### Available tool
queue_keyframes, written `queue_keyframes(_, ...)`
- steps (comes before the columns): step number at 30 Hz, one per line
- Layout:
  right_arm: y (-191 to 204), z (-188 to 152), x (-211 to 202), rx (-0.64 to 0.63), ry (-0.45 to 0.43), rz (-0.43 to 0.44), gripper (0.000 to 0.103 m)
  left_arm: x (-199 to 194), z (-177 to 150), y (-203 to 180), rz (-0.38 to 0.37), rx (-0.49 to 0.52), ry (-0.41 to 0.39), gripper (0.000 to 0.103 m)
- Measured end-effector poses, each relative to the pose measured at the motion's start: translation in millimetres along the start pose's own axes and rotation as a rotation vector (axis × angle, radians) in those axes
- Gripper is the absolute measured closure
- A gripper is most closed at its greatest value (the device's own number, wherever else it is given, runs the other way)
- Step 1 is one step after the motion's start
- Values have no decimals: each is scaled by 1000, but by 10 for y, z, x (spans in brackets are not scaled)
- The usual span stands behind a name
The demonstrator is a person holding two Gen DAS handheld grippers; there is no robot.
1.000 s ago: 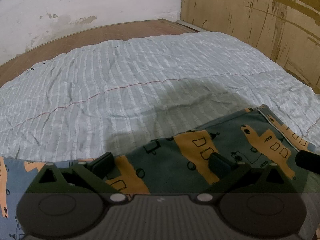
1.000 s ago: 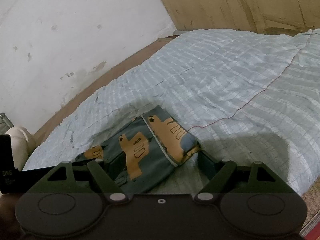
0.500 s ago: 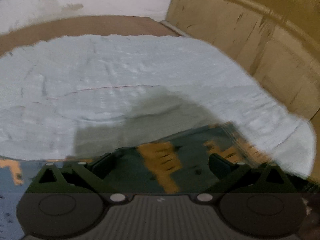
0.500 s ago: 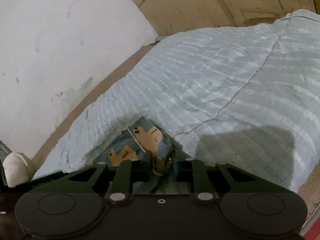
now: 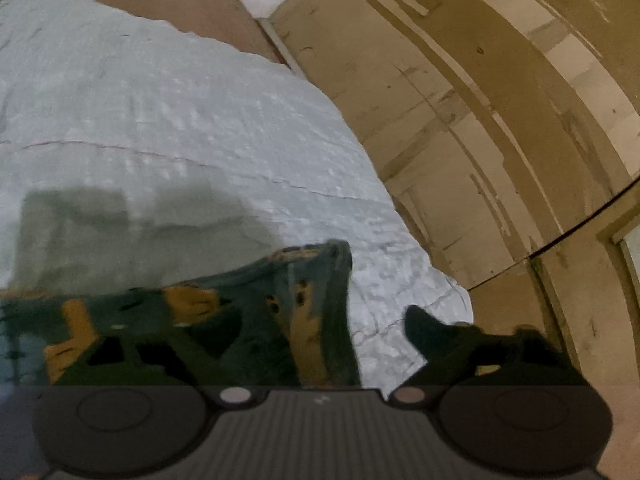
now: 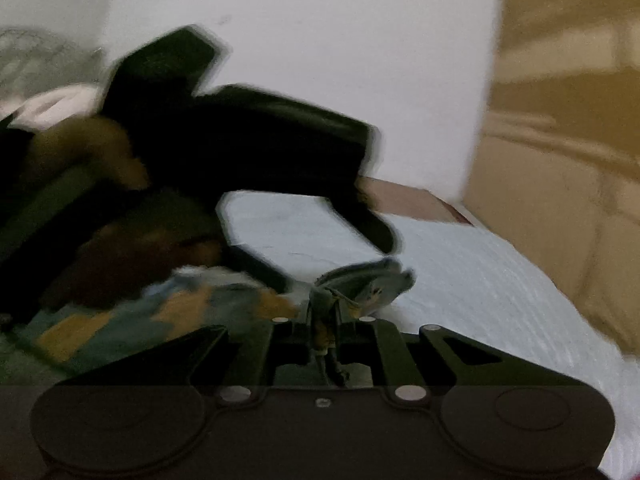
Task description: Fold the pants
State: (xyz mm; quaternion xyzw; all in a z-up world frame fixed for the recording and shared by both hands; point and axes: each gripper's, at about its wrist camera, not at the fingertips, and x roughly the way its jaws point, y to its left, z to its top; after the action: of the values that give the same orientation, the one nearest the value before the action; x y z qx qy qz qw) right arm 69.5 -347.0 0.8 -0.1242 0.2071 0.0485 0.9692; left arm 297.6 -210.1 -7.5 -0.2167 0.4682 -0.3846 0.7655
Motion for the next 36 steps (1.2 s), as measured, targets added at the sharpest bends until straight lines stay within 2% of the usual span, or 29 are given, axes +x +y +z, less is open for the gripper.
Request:
queue_keyframes(2,182,6,-29,-44,2,50,93,-60,-42,83,46,-13,2,43)
queue_keyframes(3,246,2,-31,-59,6,70,93,-82,-74,122,66,-13,-2,48)
queue_keyframes(5,413,-6,2,-93,23,103,93,-145,-176,207,149,-20,-11,71)
queue_keyframes(8,533,-63,61,-97,56,130,92,-218,-315,370,256,-73,-38,73)
queue_keyframes(11,606,-115,114,-114,82,129,89,-201,-376,494,251,-115,-36,73)
queue_keyframes(23,610,-82,151,-94,94,105,75,-247,-408,462,255,-110,-49,73)
queue_keyframes(24,605,-86,155,-94,94,106,75,-252,-412,454,259,-109,-52,73)
queue_keyframes(25,602,-95,168,-92,94,108,75,-256,-414,442,265,-107,-55,80)
queue_keyframes(28,587,-78,163,-72,96,116,86,-282,-395,355,282,-86,-77,90)
queue_keyframes(36,570,118,2,-18,30,107,89,-534,-310,-7,343,4,-149,92)
